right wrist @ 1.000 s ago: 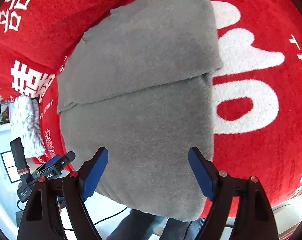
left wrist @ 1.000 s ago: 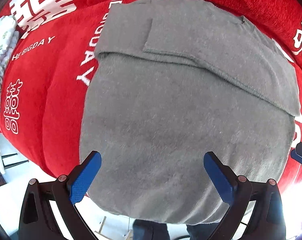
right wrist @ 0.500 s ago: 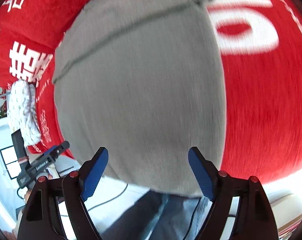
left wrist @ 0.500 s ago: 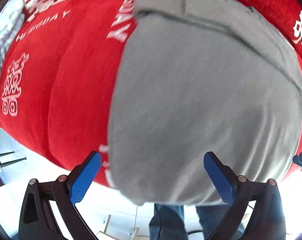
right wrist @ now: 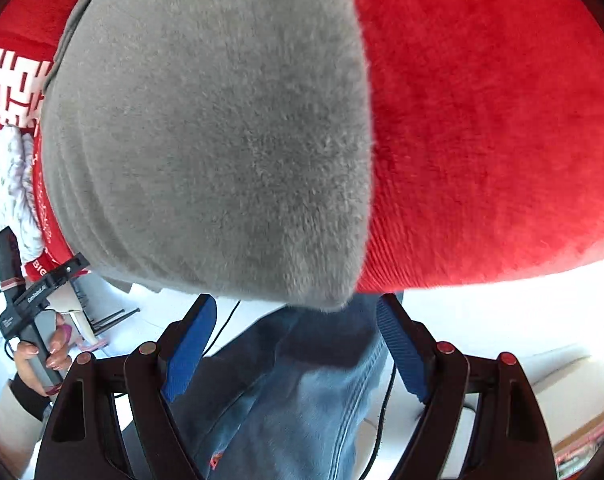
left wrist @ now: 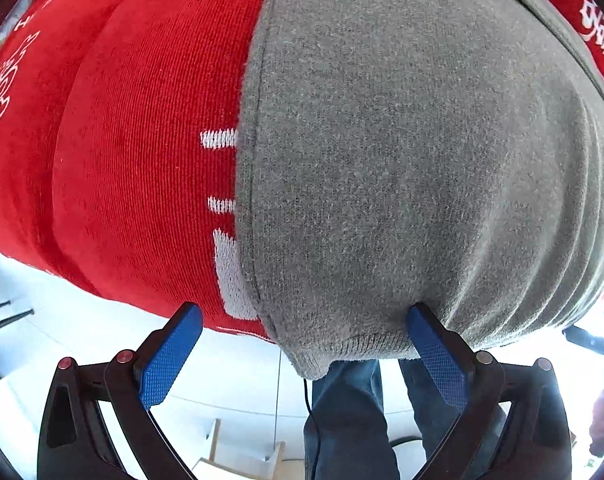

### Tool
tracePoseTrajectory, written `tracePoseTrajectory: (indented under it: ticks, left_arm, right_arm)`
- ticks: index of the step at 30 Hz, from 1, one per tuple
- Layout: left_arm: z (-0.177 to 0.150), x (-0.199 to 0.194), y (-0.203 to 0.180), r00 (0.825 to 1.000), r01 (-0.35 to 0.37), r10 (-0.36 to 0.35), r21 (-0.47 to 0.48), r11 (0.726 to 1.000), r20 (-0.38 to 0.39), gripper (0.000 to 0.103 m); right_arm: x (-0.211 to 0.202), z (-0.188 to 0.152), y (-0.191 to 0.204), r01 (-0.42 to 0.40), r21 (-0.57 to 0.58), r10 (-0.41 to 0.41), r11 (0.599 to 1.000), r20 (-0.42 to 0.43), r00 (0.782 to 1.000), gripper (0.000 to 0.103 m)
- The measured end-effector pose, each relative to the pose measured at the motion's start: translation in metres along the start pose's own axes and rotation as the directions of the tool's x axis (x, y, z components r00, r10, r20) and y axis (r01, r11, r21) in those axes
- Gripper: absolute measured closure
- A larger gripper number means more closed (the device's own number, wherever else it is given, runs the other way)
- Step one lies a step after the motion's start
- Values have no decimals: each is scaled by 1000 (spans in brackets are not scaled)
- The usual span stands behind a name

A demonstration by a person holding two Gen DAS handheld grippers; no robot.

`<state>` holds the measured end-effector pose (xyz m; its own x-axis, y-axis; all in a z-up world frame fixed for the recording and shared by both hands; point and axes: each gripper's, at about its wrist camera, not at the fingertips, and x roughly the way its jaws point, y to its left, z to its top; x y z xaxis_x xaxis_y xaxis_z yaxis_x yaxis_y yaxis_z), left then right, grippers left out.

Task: Fold small clothes
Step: 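Grasp the sweater hem with both tools and lift it, then fold the held hem up over the body toward the collar, then open both tools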

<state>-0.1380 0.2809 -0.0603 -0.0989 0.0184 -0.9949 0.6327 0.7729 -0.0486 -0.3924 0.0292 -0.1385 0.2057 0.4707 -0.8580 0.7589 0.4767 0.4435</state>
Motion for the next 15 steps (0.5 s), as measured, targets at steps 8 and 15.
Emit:
tracePoseTrajectory:
  ticks: [8,15]
  left_arm:
    - [-10,-18,-20,991,136,-135,90,987,-15,91]
    - [19,-78,-18,945,316,-320,73,946,59,90]
  right_arm:
    - [-17,-1,3,-245,83,243,966,35,969,93]
    - [-93,37,35,-466,7,458,885,173,872,93]
